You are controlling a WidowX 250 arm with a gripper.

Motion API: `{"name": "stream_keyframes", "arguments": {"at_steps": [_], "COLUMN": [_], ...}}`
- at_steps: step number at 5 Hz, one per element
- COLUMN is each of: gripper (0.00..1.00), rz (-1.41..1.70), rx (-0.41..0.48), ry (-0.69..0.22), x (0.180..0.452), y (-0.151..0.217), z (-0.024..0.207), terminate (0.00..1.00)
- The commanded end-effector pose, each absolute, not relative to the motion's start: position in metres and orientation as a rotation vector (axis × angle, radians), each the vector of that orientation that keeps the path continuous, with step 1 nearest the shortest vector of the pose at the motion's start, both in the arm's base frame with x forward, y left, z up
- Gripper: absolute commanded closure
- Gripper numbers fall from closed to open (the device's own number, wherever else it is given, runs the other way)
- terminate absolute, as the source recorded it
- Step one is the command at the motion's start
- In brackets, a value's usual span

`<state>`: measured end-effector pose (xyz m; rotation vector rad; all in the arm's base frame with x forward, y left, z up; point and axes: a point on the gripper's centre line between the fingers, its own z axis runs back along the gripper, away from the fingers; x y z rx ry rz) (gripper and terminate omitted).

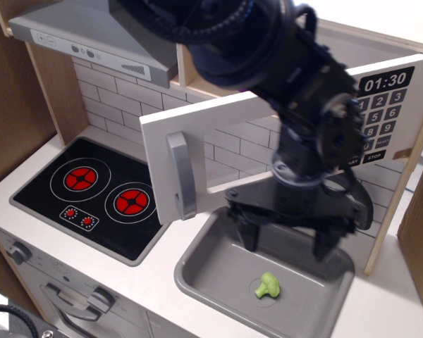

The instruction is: Close microwave

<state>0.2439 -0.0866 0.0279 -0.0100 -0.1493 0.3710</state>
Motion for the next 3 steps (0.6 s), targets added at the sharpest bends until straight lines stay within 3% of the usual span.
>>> {"name": "stream_keyframes", "arguments": {"at_steps": [1, 3], "gripper": [0.00, 0.00], "rz": [0.381, 0.348], "rx": [0.006, 0.031], "ry": [-0.272, -0.337], "x": [0.280, 0.323], "y": [-0.026, 0.011], "z": [0.052, 0.053], "terminate": [0.00, 0.00]}}
